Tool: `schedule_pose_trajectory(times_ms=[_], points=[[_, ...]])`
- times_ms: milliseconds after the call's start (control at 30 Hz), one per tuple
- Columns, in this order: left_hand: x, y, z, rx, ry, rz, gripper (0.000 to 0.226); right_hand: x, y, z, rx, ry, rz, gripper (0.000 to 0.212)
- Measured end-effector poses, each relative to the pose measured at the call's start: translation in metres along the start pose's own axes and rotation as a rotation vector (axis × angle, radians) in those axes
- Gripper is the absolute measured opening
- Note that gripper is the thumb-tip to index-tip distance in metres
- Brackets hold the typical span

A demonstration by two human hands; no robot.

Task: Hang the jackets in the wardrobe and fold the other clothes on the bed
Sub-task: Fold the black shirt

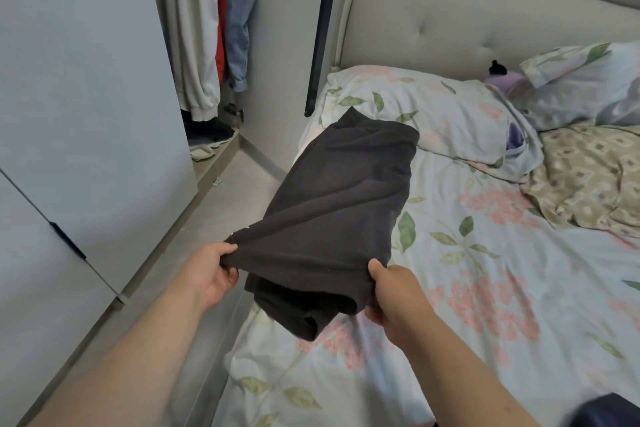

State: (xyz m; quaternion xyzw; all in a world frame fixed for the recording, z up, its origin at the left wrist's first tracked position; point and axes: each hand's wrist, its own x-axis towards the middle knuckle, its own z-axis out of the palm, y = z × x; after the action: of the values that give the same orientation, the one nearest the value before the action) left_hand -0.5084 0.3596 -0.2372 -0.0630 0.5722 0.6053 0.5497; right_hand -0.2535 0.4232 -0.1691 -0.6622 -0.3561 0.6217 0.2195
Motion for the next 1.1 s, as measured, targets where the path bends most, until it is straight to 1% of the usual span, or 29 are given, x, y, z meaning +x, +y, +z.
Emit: schedule_pose_trajectory(times_ms=[33,67,133,167,233,267,333,400,467,533,600,667,767,833,867,900,967,1033,1100], points=[[0.003,-0.004,-0.001,0.064,0.021,-0.033,0.011,0.001,0.002,0.0,-0.073,0.042,-0.038,0.024],[0.006,-0.007,-0.002,0.12,0.035,-0.062,0.011,0.003,0.004,0.001,-0.069,0.046,-0.032,0.024],[0.01,-0.012,-0.004,0.23,0.046,-0.087,0.011,-0.001,0.007,0.007,0.027,-0.044,0.065,0.022],[0.012,-0.016,-0.004,0.289,0.041,-0.075,0.008,-0.004,0.01,0.011,0.029,-0.103,0.095,0.021],[0.014,-0.021,-0.005,0.342,0.008,-0.037,0.005,-0.006,0.018,0.019,-0.111,-0.173,0.083,0.025],[0.014,-0.024,-0.005,0.324,-0.032,-0.03,0.009,-0.004,0.023,0.022,-0.184,-0.168,0.014,0.03],[0.016,-0.027,-0.006,0.209,-0.13,-0.065,0.015,-0.006,0.027,0.028,-0.227,-0.145,-0.161,0.032],[0.016,-0.027,-0.005,0.109,-0.203,-0.108,0.019,-0.011,0.031,0.033,-0.235,-0.203,-0.216,0.038],[0.017,-0.026,-0.003,0.111,-0.208,-0.104,0.023,-0.012,0.034,0.037,-0.322,-0.261,-0.148,0.042],[0.017,-0.027,-0.002,0.143,-0.195,-0.101,0.025,-0.013,0.031,0.036,-0.476,-0.293,-0.045,0.039],[0.017,-0.03,-0.003,0.147,-0.19,-0.111,0.024,-0.01,0.026,0.03,-0.581,-0.285,0.033,0.04],[0.017,-0.03,-0.003,0.143,-0.19,-0.106,0.022,-0.006,0.024,0.025,-0.614,-0.264,0.058,0.04],[0.019,-0.029,0.0,0.078,-0.144,-0.033,0.018,-0.001,0.021,0.014,-0.583,-0.16,0.014,0.029],[0.018,-0.028,0.002,0.063,-0.124,0.007,0.014,0.003,0.015,0.004,-0.459,-0.107,0.015,0.023],[0.017,-0.027,0.003,0.082,-0.13,0.008,0.013,0.005,0.011,-0.002,-0.375,-0.097,0.033,0.024],[0.016,-0.027,0.003,0.101,-0.145,-0.01,0.012,0.005,0.009,-0.006,-0.299,-0.102,0.06,0.026],[0.014,-0.028,0.0,0.113,-0.171,-0.1,0.013,0.003,0.007,-0.008,-0.176,-0.152,0.115,0.029],[0.01,-0.027,-0.002,0.123,-0.167,-0.164,0.02,0.002,0.009,-0.004,-0.061,-0.19,0.146,0.024],[0.008,-0.024,0.0,0.127,-0.15,-0.13,0.019,0.0,0.011,0.001,0.042,-0.187,0.154,0.02]])
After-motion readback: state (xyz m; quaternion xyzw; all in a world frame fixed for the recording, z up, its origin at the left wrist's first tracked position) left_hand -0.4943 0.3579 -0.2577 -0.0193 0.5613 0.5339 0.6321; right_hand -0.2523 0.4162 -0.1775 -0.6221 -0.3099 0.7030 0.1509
